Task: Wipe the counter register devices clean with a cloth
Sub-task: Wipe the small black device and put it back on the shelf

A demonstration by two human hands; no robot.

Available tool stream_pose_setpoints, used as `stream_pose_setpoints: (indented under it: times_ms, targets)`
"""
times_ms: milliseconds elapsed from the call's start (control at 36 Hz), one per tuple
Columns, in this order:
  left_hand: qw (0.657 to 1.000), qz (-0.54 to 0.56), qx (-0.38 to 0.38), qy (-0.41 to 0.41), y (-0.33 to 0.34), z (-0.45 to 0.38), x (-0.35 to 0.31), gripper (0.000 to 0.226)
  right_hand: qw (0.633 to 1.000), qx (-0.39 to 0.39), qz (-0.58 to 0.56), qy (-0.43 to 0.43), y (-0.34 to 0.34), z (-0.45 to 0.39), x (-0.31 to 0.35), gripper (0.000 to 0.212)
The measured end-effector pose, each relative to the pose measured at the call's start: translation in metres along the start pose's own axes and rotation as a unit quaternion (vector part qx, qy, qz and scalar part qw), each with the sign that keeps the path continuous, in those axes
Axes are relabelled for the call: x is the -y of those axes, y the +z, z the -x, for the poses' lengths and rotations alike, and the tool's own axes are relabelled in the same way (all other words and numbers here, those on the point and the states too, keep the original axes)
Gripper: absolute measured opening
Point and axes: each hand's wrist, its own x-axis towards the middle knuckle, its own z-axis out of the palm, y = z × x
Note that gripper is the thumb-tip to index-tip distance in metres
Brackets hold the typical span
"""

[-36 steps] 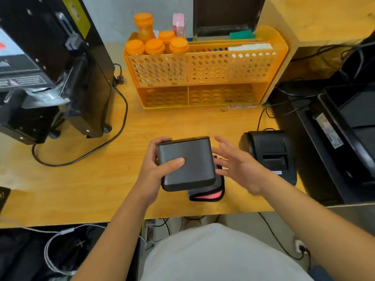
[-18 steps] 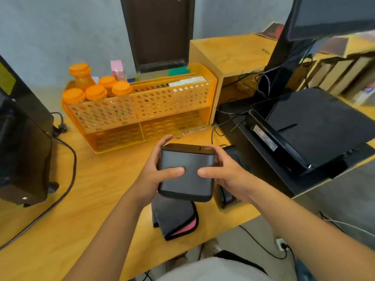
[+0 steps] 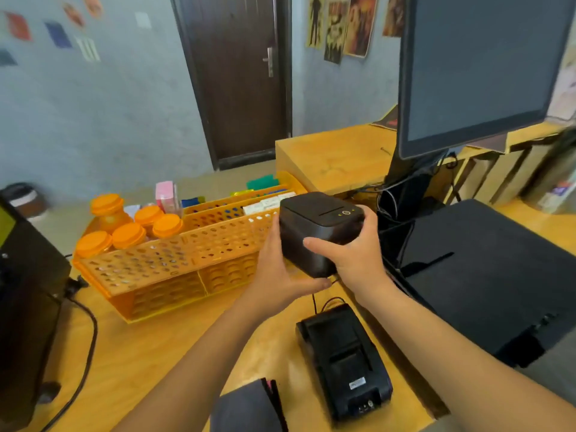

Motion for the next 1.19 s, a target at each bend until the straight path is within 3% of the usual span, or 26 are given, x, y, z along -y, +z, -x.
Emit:
stream_pose_setpoints:
  times_ms: [111,444,861,1000,1194]
  targets:
    - [0.999,-0.011,-0.046,0.020,0.006,-0.052,-0.014,0.149,0.998,-0.029,0.035,-0.031,0.008,-0.033,0.006,0.121]
    - [0.996,0.034,0.004,0.079,-0.002,-0.170,-0.040,0.137,0.987,-0.097,0.076,-0.104,0.002,-0.140,0.020,0.121]
    - [1.000,-0.004,0.027,0.014,0.007,-0.227,-0.026,0.142,0.975,-0.139,0.137,-0.108,0.010,-0.192,-0.012,0.119]
    - [1.000,-0.018,0.015,0.002,0.012,-0.230,-0.020,0.142,0.977,-0.129,0.129,-0.107,0.005,-0.196,-0.019,0.115]
    - [1.000,-0.015,0.020,0.007,0.015,-0.230,-0.017,0.140,0.985,-0.074,0.135,-0.072,-0.007,-0.187,-0.033,0.128]
